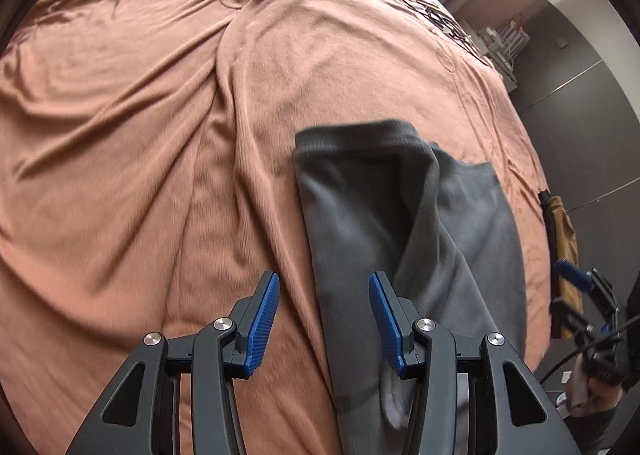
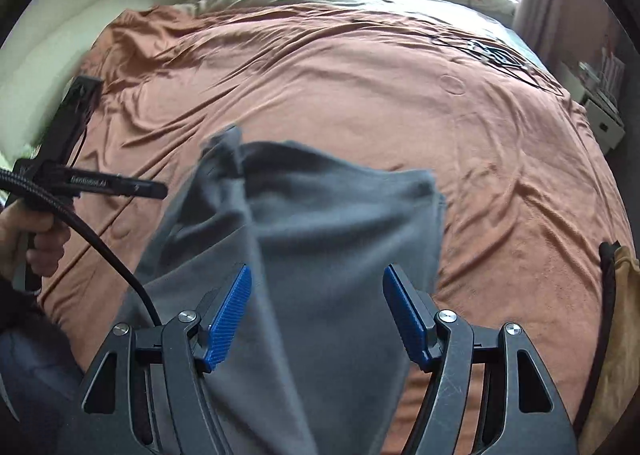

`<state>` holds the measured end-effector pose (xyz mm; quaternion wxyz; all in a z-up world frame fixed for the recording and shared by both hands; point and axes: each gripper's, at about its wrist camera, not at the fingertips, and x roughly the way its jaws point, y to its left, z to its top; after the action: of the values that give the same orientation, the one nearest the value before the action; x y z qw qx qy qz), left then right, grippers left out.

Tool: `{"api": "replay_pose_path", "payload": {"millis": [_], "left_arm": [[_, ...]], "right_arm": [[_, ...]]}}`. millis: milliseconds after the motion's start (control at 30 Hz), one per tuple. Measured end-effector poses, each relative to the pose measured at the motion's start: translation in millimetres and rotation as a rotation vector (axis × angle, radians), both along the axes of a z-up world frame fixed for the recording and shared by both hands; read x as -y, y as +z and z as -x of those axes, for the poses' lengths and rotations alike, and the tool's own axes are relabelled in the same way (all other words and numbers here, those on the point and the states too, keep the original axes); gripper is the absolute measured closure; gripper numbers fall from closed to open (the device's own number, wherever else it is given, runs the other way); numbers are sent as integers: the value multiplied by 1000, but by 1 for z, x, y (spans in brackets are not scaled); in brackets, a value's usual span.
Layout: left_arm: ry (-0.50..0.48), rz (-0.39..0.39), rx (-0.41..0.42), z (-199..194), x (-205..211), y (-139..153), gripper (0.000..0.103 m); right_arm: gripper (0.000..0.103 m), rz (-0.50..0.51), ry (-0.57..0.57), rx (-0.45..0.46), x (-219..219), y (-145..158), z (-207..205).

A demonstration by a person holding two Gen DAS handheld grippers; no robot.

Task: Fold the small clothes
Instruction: 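Open the right gripper and release the folded side onto the shirt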

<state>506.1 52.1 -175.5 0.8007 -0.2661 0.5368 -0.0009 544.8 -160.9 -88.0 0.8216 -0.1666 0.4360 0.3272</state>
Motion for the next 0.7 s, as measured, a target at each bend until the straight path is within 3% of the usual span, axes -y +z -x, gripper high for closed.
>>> {"api": "replay_pose_path", "payload": {"millis": [67,200,533,633,700], "left_arm": [[3,4,1,8,3,1,58],[21,38,-3,22,6,2,78],[107,119,34,42,-1,2,81],[131,129,35,47,-5,0,81],[144,144,38,49,-9,-1,81]], "right_arm": [[45,21,42,0,-8,2,13],[55,70,110,3,-22,-2,38],[58,149,201,-13,-54,-18,66],[67,178,233,-11,-67,-27,70],[67,190,248,-11,-74,-33,73]]}}
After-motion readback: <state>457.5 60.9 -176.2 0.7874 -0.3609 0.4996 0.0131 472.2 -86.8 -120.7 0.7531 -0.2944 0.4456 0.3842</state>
